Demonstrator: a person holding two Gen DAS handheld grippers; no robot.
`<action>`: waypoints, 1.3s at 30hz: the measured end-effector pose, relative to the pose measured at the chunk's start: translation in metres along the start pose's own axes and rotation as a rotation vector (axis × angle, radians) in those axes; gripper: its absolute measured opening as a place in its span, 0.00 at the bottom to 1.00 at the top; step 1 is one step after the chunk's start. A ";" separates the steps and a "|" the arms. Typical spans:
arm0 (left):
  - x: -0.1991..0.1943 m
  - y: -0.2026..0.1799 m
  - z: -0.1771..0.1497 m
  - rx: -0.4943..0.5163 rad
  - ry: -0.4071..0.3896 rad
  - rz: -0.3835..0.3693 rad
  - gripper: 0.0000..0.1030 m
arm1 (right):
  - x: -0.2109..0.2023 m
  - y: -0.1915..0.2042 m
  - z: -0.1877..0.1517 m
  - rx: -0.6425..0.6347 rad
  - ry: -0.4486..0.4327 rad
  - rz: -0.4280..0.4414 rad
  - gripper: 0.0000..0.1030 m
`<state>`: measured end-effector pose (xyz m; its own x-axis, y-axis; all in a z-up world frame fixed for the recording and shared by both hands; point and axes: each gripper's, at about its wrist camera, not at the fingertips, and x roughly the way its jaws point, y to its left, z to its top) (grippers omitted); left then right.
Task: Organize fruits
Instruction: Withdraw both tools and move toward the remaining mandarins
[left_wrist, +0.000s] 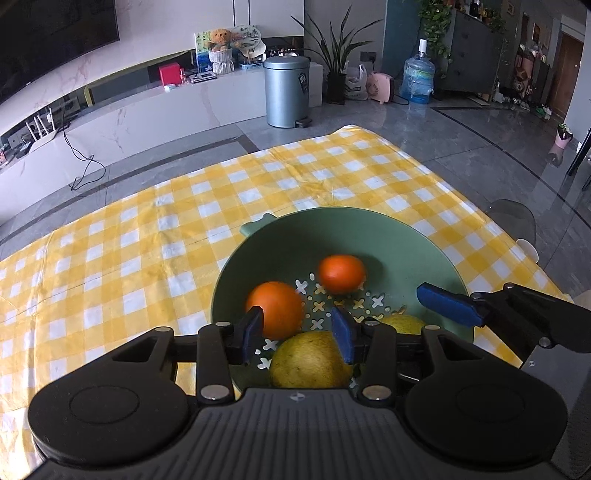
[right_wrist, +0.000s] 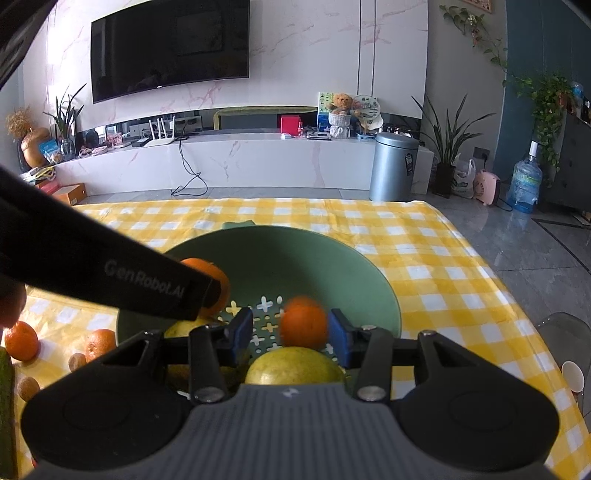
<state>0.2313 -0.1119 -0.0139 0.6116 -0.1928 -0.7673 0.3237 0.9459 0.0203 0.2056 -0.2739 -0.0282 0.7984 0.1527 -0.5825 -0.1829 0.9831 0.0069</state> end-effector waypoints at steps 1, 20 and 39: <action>0.000 0.000 0.000 0.001 0.000 0.003 0.49 | 0.000 0.000 0.000 0.000 0.000 0.000 0.43; -0.074 0.015 -0.028 -0.033 -0.047 0.033 0.56 | -0.040 -0.001 -0.004 0.137 -0.113 0.051 0.73; -0.125 0.080 -0.092 -0.180 -0.028 0.046 0.58 | -0.065 0.066 -0.032 0.099 -0.038 0.279 0.76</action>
<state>0.1140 0.0115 0.0244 0.6435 -0.1535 -0.7499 0.1626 0.9847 -0.0620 0.1235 -0.2225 -0.0157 0.7464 0.4202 -0.5161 -0.3428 0.9074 0.2431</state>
